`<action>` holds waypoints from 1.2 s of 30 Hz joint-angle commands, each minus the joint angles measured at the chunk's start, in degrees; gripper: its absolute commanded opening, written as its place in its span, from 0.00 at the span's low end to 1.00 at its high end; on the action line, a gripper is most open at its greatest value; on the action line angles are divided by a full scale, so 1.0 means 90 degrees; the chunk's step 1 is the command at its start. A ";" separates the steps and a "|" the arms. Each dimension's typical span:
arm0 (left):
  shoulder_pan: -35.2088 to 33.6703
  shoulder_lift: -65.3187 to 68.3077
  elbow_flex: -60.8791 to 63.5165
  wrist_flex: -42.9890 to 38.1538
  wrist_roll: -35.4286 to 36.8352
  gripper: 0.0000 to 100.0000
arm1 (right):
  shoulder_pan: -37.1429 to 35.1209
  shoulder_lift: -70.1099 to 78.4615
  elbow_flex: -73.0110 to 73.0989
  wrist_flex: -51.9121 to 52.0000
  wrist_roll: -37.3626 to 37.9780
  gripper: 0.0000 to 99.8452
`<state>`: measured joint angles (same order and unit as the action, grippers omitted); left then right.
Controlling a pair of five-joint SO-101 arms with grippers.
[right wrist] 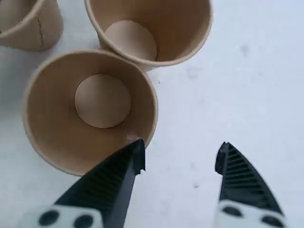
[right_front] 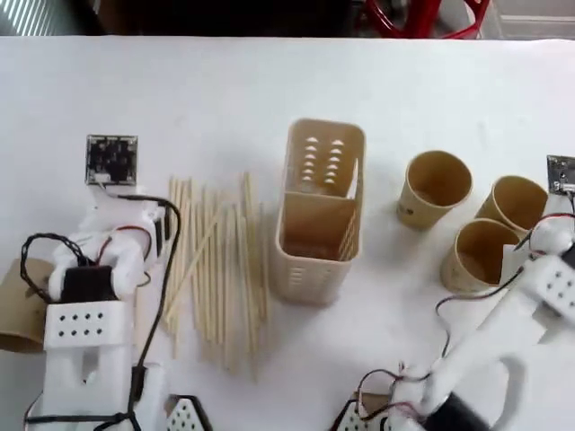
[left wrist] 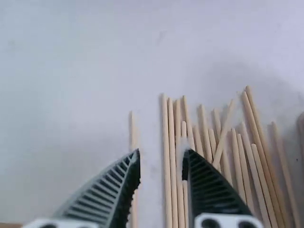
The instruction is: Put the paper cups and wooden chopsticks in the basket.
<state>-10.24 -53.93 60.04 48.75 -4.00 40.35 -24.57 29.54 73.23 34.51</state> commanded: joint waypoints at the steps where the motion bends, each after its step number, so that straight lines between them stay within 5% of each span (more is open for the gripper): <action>1: 0.0112 0.0015 -0.0020 -0.0274 -0.0010 0.15 | 0.0034 0.0405 -0.0322 -0.0015 -0.0098 0.24; 12: 0.0112 0.0015 0.0010 -0.0274 -0.0010 0.15 | -0.0523 0.0777 -0.0127 -0.0249 -0.0137 0.24; 19: 0.0122 0.0015 0.0127 -0.0322 -0.0010 0.15 | -0.0737 0.0757 0.0381 -0.0855 -0.0127 0.01; 25: 0.0122 0.0015 0.0527 -0.1016 -0.0010 0.15 | -0.0708 0.0698 0.0684 -0.0943 -0.0020 0.02; 30: 0.0122 0.0015 0.0596 -0.1143 -0.0010 0.15 | -0.0562 0.0630 0.0713 -0.0347 0.1045 0.02; 36: 0.0132 0.0015 0.0596 -0.1143 -0.0010 0.15 | -0.0581 -0.0728 0.1133 0.0190 0.1338 0.02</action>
<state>-9.63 -53.85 65.85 39.52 -4.00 34.64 -23.08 38.77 72.97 45.41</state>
